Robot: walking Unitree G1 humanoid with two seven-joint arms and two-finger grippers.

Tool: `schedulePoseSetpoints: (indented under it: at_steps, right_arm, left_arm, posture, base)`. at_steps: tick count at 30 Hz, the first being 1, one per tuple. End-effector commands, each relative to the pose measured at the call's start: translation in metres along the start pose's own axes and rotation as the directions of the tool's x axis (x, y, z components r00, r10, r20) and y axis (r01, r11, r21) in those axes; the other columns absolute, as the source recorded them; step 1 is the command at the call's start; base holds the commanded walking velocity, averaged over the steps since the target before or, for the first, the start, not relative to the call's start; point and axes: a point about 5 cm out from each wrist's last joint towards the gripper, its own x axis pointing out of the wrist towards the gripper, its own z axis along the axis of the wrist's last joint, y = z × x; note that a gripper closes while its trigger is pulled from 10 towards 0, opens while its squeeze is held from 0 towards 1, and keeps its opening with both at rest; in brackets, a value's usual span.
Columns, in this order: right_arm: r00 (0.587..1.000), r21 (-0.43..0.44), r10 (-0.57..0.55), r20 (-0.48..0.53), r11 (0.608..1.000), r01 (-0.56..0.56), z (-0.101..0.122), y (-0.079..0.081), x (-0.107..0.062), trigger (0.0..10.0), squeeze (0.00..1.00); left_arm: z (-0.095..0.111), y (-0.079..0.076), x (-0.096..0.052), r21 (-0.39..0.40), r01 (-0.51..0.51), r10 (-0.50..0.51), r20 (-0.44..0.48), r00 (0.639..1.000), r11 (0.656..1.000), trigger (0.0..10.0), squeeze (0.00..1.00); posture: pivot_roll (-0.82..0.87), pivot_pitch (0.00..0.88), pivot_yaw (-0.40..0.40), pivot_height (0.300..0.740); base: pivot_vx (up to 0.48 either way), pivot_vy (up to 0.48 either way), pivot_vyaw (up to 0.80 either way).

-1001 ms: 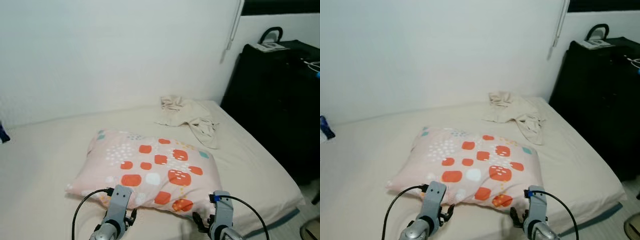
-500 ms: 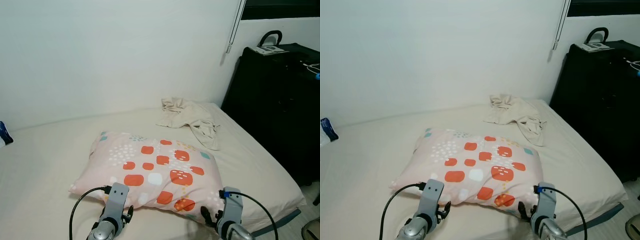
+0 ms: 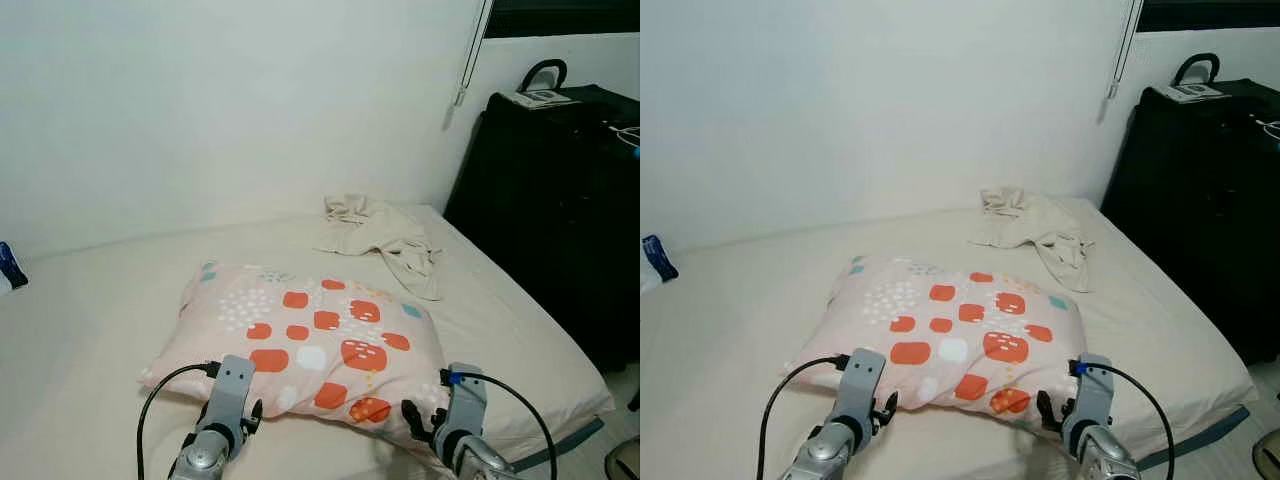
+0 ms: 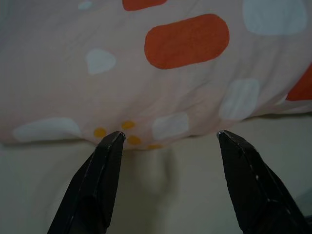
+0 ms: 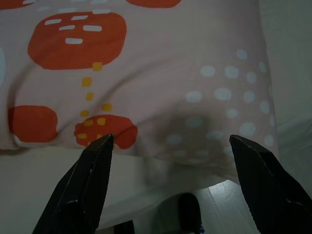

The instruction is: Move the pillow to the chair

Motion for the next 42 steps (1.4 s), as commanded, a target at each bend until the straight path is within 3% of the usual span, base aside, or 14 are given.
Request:
schedulePoseSetpoints:
  at_steps: [1, 13, 28, 36, 42]
  right_arm:
    - [1.000, 0.007, 0.012, 0.000, 1.000, -0.012, 0.000, 0.004, 0.001, 10.0, 0.00]
    - [1.000, -0.003, 0.024, -0.011, 1.000, -0.024, -0.003, 0.008, 0.001, 10.0, 0.00]
    - [1.000, 0.004, 0.019, -0.017, 1.000, -0.019, -0.007, 0.007, 0.000, 10.0, 0.00]
    - [1.000, 0.040, -0.013, 0.000, 0.999, 0.013, 0.003, 0.000, 0.001, 10.0, 0.00]
    - [0.994, 0.084, 0.029, 0.105, 0.996, -0.038, 0.036, 0.001, 0.006, 10.0, 0.00]
  left_arm:
    - [-0.007, 0.000, -0.002, 0.015, 0.006, -0.005, -0.033, 0.999, 1.000, 10.0, 0.00]
    - [-0.007, -0.001, -0.002, 0.022, 0.012, -0.011, -0.036, 0.999, 1.000, 10.0, 0.00]
    - [-0.007, -0.004, -0.002, 0.020, 0.024, -0.023, -0.026, 0.999, 1.000, 10.0, 0.00]
    - [-0.006, -0.005, -0.002, 0.019, 0.026, -0.025, -0.020, 0.999, 0.999, 10.0, 0.00]
    - [0.005, -0.002, 0.002, 0.011, 0.013, -0.014, 0.012, 1.000, 1.000, 10.0, 0.00]
  posture:
    - [0.01, 0.003, -0.009, 0.740]
    - [0.01, 0.000, -0.010, 0.740]
    - [0.01, 0.010, -0.007, 0.740]
    - [0.01, 0.012, -0.005, 0.735]
    - [0.01, 0.011, -0.002, 0.705]
  base:
    - [-0.266, 0.000, 0.00]
    - [-0.304, 0.000, 0.00]
    - [0.000, 0.000, 0.00]
    - [0.000, 0.000, 0.00]
    - [0.000, 0.000, 0.00]
